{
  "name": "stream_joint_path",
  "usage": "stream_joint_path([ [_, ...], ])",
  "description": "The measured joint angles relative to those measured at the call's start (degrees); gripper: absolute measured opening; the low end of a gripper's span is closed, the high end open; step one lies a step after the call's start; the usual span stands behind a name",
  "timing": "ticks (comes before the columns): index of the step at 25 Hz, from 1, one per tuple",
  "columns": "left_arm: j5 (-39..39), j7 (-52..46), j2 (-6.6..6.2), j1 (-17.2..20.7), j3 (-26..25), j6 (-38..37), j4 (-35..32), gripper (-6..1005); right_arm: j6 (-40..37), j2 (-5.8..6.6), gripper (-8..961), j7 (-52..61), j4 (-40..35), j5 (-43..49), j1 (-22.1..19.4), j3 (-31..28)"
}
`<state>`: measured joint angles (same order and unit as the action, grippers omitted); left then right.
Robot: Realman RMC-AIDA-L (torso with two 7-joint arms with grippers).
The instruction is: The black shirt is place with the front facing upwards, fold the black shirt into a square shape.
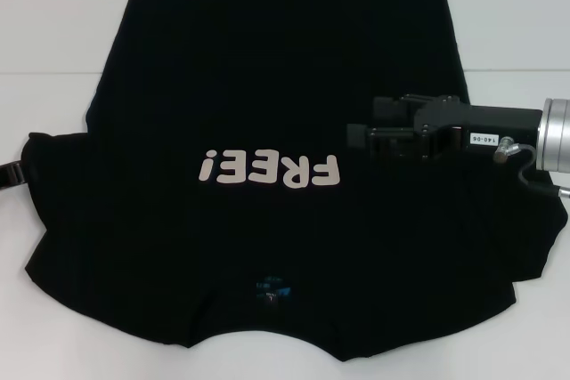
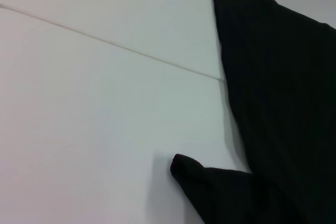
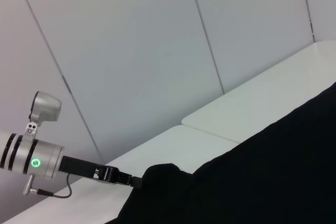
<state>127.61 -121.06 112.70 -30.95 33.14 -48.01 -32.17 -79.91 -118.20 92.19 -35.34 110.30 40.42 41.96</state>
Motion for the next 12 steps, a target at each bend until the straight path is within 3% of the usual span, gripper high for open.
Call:
stream_joint_path([
  [4,0.03,0.03,0.00,-0.13,0.00,0.08,-0.13,27,-0.10,-0.03,899,0.00,0.00,0.00,0.01,-0.28],
  [12,1.12,0.50,-0.49,-0.86,0.00,2.70,-2.19,8,0.03,-0.36,899,0.00,0.00,-0.04,-0.17,-0.46],
])
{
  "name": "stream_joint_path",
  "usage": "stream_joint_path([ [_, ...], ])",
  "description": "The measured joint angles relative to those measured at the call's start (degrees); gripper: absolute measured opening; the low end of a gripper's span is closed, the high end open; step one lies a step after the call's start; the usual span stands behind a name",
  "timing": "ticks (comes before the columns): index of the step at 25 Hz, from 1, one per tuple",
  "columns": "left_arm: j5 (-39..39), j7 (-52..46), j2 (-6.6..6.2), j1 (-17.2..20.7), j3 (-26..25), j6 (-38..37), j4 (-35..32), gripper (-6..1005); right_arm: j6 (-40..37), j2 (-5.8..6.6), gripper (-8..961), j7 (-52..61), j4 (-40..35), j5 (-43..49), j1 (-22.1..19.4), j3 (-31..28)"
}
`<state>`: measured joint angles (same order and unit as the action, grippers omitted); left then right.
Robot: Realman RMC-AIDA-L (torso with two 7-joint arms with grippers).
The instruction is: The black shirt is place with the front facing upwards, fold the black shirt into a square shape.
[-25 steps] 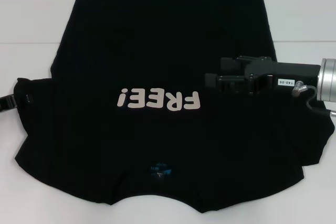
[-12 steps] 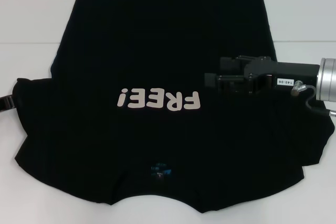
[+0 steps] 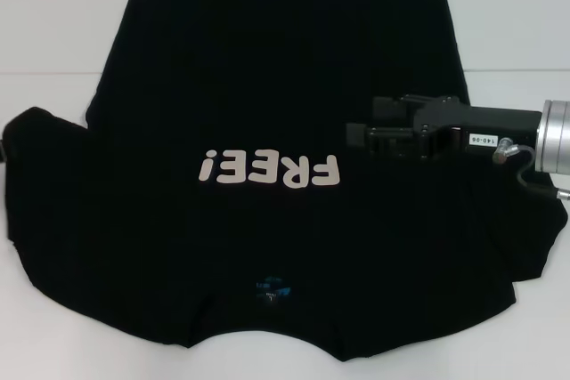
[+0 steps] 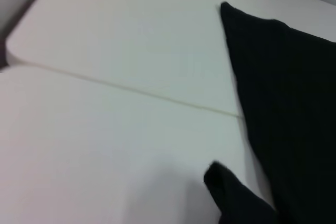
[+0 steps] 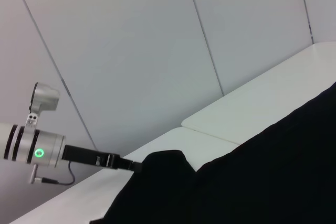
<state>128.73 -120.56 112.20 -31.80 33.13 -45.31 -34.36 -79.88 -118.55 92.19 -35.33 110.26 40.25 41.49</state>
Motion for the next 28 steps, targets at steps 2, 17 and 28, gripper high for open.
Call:
stream_joint_path([
  [2,0.70,0.28,-0.12,-0.48,0.00,1.15,-0.11,14,0.00,-0.05,899,0.00,0.11,-0.01,-0.06,-0.01],
  [17,1.96,3.03,-0.04,-2.94,0.12,4.56,-0.19,60,-0.30,-0.25,900,0.00,0.19,-0.46,-0.26,-0.01],
  [28,1.95,4.11,0.35,-3.25,0.62,3.73,-0.83,93,-0.29,-0.25,899,0.00,0.02,-0.62,-0.21,-0.01],
])
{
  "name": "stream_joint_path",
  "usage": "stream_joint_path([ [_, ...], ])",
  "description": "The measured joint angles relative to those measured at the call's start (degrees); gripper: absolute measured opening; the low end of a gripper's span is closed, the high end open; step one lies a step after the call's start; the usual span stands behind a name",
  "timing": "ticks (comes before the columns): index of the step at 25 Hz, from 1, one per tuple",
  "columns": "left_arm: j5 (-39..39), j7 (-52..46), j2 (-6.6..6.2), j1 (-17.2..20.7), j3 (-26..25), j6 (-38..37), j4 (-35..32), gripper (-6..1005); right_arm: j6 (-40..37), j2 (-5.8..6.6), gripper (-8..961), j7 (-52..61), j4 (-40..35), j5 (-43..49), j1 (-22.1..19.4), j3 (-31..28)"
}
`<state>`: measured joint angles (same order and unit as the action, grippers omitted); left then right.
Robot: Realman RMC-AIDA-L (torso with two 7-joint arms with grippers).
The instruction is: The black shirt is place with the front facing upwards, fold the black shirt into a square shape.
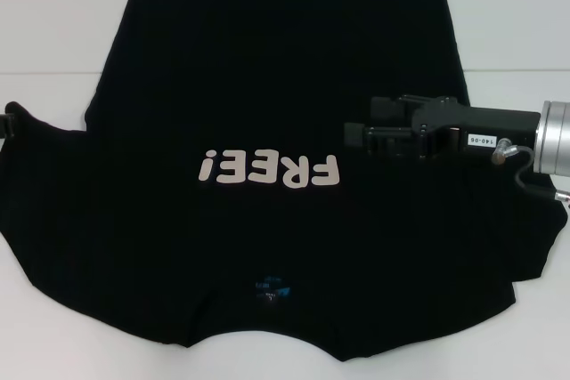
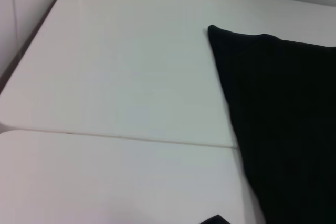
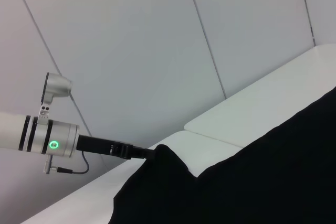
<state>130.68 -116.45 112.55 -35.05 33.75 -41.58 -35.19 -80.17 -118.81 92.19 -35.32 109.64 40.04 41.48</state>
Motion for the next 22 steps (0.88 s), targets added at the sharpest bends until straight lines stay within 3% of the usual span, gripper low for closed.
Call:
stream_joint_path([
  [3,-0.32,-0.37,0.32,0.21,-0.16,-4.01,-1.75,102,-0.14,0.05,899,0.00,-0.01,-0.05,-0.01,0.00],
  [8,-0.63,-1.94,2.01,0.35,-0.37,-13.25,-5.56,117,-0.30,0.07,899,0.00,0.01,-0.06,-0.08,0.05],
  [9,-0.69,-1.96,4.28,-0.37,0.01,-16.64,-7.68,120,-0.34,0.08,899,0.00,0.03,-0.06,-0.11,0.06],
  [14,-1.15,-1.00,9.03,-2.41,1.80,-18.67,-9.19,136,-1.10,0.31,899,0.00,0.17,-0.06,-0.13,0.07],
  [16,-2.60,-0.47,10.02,-2.79,2.16,-20.79,-9.51,142,-1.64,0.39,900,0.00,0.09,-0.06,-0.26,-0.10],
  [22,-11.86,5.18,10.54,-2.48,1.99,-31.24,-9.39,160,-2.63,1.32,900,0.06,-0.02,-0.04,-0.94,-4.15],
])
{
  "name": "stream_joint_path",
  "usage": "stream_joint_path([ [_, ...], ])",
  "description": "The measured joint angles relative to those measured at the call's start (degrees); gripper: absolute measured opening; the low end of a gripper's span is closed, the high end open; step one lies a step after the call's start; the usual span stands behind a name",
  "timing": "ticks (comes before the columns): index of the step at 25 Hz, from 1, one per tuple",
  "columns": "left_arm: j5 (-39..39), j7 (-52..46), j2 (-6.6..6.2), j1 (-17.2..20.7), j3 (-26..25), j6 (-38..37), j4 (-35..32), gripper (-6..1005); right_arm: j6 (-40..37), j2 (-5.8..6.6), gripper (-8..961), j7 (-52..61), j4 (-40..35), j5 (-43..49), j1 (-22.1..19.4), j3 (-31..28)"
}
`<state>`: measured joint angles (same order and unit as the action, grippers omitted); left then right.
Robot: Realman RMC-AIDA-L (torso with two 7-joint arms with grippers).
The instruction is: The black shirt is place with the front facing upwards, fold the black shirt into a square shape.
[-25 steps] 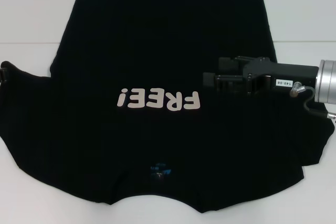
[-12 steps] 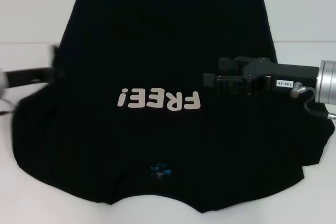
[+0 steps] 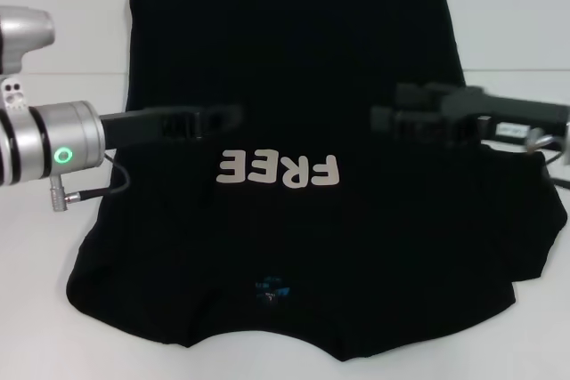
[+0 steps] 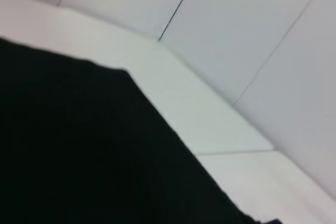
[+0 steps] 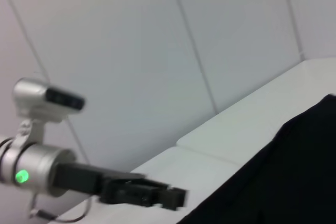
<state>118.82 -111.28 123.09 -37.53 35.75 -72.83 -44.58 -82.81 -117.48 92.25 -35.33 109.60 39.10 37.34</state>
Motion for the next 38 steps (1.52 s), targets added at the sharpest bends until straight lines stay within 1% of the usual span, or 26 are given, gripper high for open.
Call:
stream_joint_path([
  [2,-1.54,1.55,-0.17,0.50,-0.13,-0.53,0.11,166,-0.13,0.80,900,0.36,0.15,0.00,-0.45,-1.84],
  [4,-3.58,4.32,-0.41,1.33,-0.19,-1.57,0.23,258,-0.07,2.00,900,1.64,0.26,-0.01,-1.17,-4.01],
  [6,-5.79,9.25,-0.53,2.32,-0.26,-4.33,0.25,349,0.42,3.39,900,4.29,0.22,0.04,-1.84,-5.57],
  [8,-7.90,15.86,-0.53,3.36,-0.28,-8.53,0.35,435,1.42,5.33,899,9.10,0.20,0.69,-2.52,-5.96],
  [11,-10.97,29.61,-0.36,5.04,-0.26,-16.59,1.58,554,2.60,8.74,899,18.65,0.21,3.69,-3.03,-5.64],
  [13,-11.76,36.33,-0.06,5.73,-0.18,-20.02,2.48,634,2.67,10.55,899,24.73,0.11,6.96,-3.16,-5.58],
  [15,-11.82,40.77,0.21,6.00,0.11,-21.62,3.58,679,2.11,12.40,899,31.59,-0.06,11.61,-3.24,-5.52],
  [18,-11.04,43.20,0.53,6.03,1.76,-21.70,4.52,746,0.34,13.70,899,37.47,-0.39,17.30,-3.32,-5.48],
  [21,-10.70,43.69,0.56,6.13,4.47,-21.10,4.55,814,-1.82,14.17,899,41.77,-1.24,23.87,-3.43,-5.46],
  [23,-10.59,43.75,0.42,6.25,6.10,-20.74,4.56,859,-3.13,14.23,900,44.14,-1.71,27.86,-3.43,-5.46],
  [26,-10.59,44.33,0.29,6.42,7.89,-20.49,4.60,952,-4.78,14.33,900,46.54,-1.92,32.24,-3.50,-5.46],
  [33,-9.32,45.77,0.45,6.08,9.30,-19.19,4.74,952,-5.87,14.43,898,49.20,-1.42,36.30,-3.50,-5.52],
  [38,-8.93,45.77,0.61,5.93,9.33,-17.67,4.77,952,-4.56,13.48,896,49.71,-0.06,37.00,-2.16,-5.52],
])
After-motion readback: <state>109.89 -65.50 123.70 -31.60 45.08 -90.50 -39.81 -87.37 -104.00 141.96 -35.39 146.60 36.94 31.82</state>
